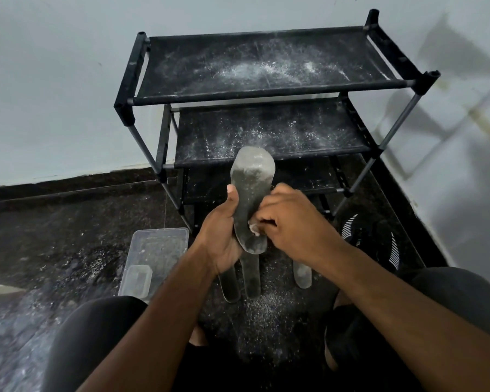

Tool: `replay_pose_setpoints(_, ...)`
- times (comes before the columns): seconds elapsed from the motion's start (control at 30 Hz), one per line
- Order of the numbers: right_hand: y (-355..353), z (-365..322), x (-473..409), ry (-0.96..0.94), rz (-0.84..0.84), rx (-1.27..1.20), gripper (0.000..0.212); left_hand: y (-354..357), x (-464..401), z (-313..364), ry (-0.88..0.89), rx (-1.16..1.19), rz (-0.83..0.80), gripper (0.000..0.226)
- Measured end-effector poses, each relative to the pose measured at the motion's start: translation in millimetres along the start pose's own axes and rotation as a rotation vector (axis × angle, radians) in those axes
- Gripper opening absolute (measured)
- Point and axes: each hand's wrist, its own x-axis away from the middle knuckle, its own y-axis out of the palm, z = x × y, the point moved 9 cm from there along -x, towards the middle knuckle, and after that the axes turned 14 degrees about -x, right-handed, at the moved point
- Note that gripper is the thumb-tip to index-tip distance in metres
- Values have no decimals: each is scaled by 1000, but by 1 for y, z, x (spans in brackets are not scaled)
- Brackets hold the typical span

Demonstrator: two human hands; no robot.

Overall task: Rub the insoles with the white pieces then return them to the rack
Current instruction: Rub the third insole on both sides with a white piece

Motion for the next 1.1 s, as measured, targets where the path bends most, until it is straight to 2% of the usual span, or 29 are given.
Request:
replay_pose_setpoints(0.07, -2, -5, 2, 25, 102, -57, 10, 6, 0, -4, -21, -16, -25, 64)
replay_pose_setpoints(0.13, 3, -9, 3, 61, 132, -112, 11, 12, 1, -6, -40, -45, -72, 68)
replay_pose_setpoints(0.23, 17, -21, 4, 35, -5, -232, 12, 9, 0, -5, -34, -66, -97, 75)
replay_pose_setpoints(0.33, 17, -23, 4, -43, -82, -34, 11, 2, 1, -6, -47, -34, -56, 74)
replay_pose_setpoints(0.4, 5, -14, 2, -12, 6, 66, 13, 5, 1, -10, -64, 0, -54, 69)
replay_pose_setpoints(0.5, 3, -21, 1, 13, 99, -60, 14, 3, 0, -7, -42, -23, -30, 72)
replay_pose_setpoints(0.6, 23, -38, 3, -53, -23, -138, 14, 4, 2, 1, -22, -35, -66, 80)
replay_pose_setpoints(0.7, 18, -32, 7, -59, -105, 19, 13, 1, 5, 4, -19, 41, -60, 83)
replay_pose_setpoints(0.77, 12, -27, 5, -48, -49, 132, 16, -1, 3, 5, -15, 46, -48, 83)
replay_pose_setpoints(0.83, 16, -33, 3, -49, 4, 117, 18, 0, 4, 10, -6, 23, -36, 82)
replay_pose_setpoints(0.93, 25, -41, 4, -79, -7, -2, 16, 2, 6, 10, -5, 37, -75, 83)
replay_pose_setpoints(1.1, 19, -31, 5, -39, -17, 156, 18, -8, 1, 7, 8, 43, -61, 85)
